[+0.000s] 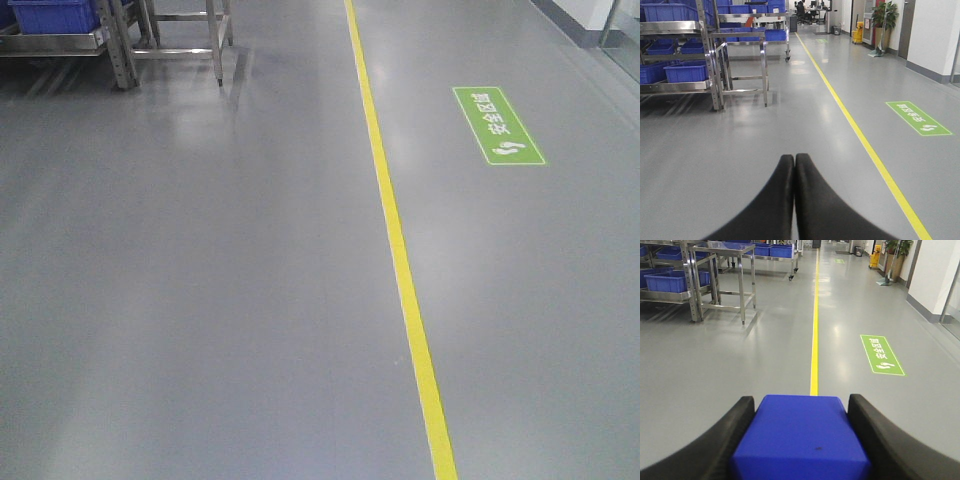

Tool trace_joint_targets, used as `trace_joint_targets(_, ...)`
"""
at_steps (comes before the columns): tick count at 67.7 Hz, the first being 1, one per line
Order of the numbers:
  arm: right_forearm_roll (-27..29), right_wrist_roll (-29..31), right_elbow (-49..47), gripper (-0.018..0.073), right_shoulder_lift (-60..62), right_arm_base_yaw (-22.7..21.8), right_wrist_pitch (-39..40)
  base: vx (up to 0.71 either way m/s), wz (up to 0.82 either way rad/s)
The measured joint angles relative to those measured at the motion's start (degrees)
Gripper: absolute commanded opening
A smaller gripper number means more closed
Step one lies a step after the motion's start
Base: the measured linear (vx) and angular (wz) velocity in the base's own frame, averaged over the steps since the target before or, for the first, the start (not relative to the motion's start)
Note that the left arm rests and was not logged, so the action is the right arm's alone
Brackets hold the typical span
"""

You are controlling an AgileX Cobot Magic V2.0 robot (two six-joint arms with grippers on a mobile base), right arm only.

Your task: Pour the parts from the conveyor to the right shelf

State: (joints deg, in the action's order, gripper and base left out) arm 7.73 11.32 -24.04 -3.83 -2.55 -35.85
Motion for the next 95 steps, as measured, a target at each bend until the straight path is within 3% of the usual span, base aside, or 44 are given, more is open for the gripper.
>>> trace_joint_targets(95,0.0,0.0,0.0,-0.0006,0.0,0.0,0.02,0.6,0.0)
